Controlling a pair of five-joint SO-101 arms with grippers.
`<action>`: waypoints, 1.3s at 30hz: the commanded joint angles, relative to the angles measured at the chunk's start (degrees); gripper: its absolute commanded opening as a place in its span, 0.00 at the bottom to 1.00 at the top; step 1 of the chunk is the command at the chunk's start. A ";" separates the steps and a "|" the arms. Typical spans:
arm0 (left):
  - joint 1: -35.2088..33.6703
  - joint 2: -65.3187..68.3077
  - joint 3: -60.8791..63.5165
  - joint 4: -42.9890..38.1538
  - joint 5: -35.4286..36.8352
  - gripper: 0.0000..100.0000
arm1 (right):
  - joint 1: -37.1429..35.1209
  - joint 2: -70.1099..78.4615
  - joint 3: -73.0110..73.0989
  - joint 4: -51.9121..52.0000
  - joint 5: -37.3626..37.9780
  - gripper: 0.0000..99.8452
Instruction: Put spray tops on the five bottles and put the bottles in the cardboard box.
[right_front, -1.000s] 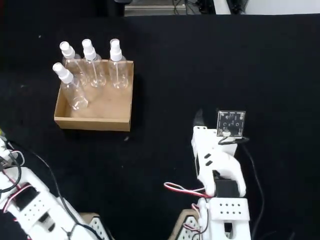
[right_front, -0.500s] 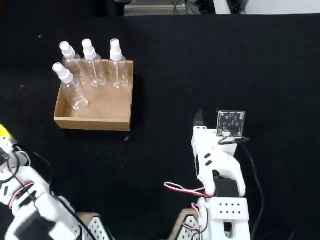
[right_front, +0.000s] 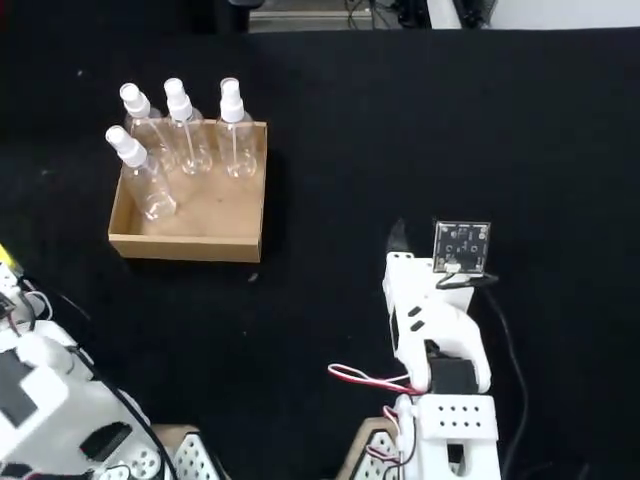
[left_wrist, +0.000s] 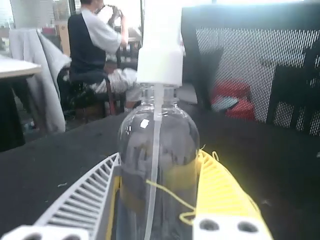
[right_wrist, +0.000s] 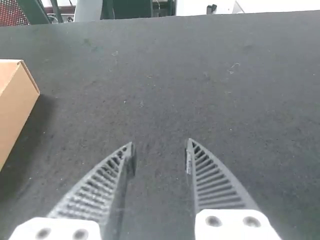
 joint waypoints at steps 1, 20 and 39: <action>0.22 8.88 -3.74 -14.33 1.14 0.03 | -0.62 -1.27 -0.04 0.26 0.18 0.14; -4.79 34.37 -25.45 -17.93 0.70 0.03 | -0.62 -1.27 -0.04 0.26 0.18 0.14; -6.64 53.36 -50.95 -18.02 0.79 0.03 | -0.62 -1.27 -0.04 0.26 0.18 0.14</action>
